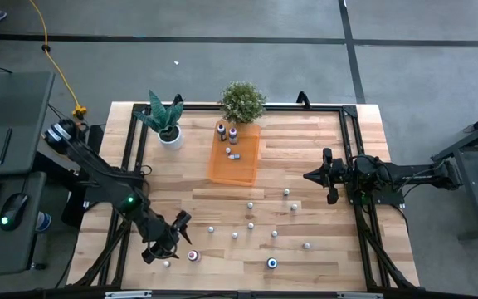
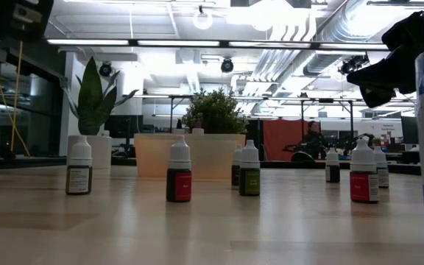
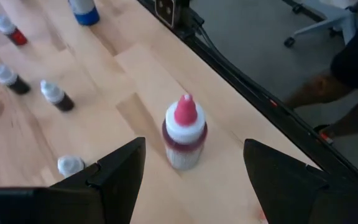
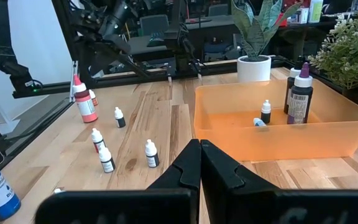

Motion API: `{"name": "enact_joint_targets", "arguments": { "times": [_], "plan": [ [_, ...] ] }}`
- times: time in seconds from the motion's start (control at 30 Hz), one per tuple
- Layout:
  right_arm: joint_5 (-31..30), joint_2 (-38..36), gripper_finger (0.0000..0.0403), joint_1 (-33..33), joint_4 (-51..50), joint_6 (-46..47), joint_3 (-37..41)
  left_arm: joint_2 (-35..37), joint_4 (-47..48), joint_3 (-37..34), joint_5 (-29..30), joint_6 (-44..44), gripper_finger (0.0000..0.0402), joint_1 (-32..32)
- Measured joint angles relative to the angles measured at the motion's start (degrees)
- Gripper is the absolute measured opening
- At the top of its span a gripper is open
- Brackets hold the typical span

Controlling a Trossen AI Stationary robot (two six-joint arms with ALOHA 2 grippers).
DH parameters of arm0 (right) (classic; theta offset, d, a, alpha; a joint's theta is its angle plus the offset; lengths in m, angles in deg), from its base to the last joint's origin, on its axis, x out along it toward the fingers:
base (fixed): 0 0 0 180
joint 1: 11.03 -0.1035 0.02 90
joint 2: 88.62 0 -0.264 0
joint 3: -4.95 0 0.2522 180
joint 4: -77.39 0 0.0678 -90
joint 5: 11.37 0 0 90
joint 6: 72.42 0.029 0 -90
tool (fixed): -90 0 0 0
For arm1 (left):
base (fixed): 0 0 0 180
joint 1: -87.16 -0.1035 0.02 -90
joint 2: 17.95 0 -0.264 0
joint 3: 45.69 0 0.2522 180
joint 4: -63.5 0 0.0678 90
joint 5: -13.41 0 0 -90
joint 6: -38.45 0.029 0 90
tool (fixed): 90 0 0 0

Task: Pick & Place food coloring
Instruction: Put the large pink food coloring bottle into the orange bin

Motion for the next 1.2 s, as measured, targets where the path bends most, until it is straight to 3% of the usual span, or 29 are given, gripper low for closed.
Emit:
{"name": "enact_joint_targets", "arguments": {
  "times": [0.27, 0.67, 1.2],
  "plan": [
    [0.02, 0.00, 0.0000, 0.02, -0.01, 0.00, 0.01, -4.16, -6.66, 0.00, -0.88, 0.73, 0.0268, -0.04],
    [0.02, 0.00, 0.0000, 0.01, 0.01, 0.00, -0.01, -8.59, -8.38, 0.00, -1.01, 0.70, 0.0268, -0.07],
    [0.02, 0.02, 0.0000, 0.00, 0.01, 0.00, 0.00, -10.07, -9.23, 0.00, 3.54, 0.28, 0.0268, -0.44]
  ]
}}
